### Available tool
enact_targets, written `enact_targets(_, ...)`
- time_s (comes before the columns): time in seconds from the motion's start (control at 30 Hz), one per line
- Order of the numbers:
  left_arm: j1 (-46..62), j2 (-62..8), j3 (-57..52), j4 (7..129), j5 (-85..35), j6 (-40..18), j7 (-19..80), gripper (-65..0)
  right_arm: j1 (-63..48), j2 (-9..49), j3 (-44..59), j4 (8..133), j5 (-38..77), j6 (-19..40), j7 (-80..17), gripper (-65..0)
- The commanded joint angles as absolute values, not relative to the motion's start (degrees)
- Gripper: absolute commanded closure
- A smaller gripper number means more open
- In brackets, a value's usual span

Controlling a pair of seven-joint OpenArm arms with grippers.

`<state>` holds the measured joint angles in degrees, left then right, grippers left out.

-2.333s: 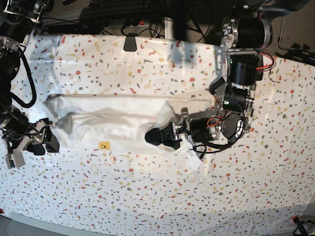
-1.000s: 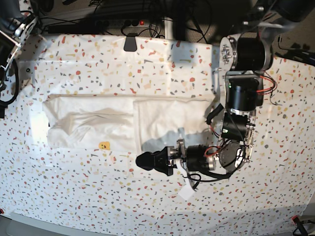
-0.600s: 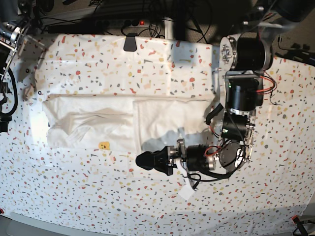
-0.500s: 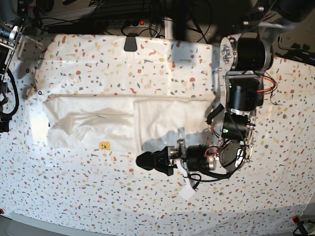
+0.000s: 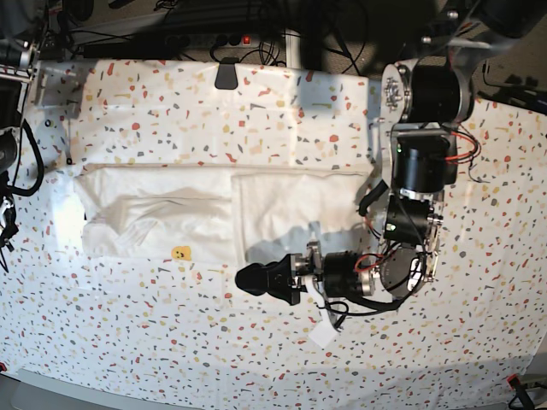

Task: Fold the T-shirt properly
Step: 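Hold the folded half with the left gripper while the right gripper approaches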

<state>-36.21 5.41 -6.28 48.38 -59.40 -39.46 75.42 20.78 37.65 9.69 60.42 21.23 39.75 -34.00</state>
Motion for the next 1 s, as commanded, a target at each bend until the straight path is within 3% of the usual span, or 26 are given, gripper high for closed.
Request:
enact_targets(0.0,-38.24,5.54,-6.28,49.28,-60.93,-40.0,75.0,-37.1,22.22,39.16,9.96,61.45,18.79,40.0,-32.05,-41.7)
enact_targets(0.13,-38.24,5.56,-6.28,49.28,-60.95,-40.0,75.0,-37.1,22.17,39.05,9.28,61.45,15.4,40.0,-32.69,-41.5)
enact_targets(0.43,-38.24,5.54,-6.28,49.28,-60.95,-40.0,75.05,-37.1,22.22,39.05,9.41,61.49,34.7,40.0,-43.27,-41.5)
enact_targets(0.97,-38.24,5.54,-6.28,49.28,-60.95,-40.0,75.07,-37.1,22.22,38.7,9.41,61.39,34.52,40.0,-44.23,-41.5)
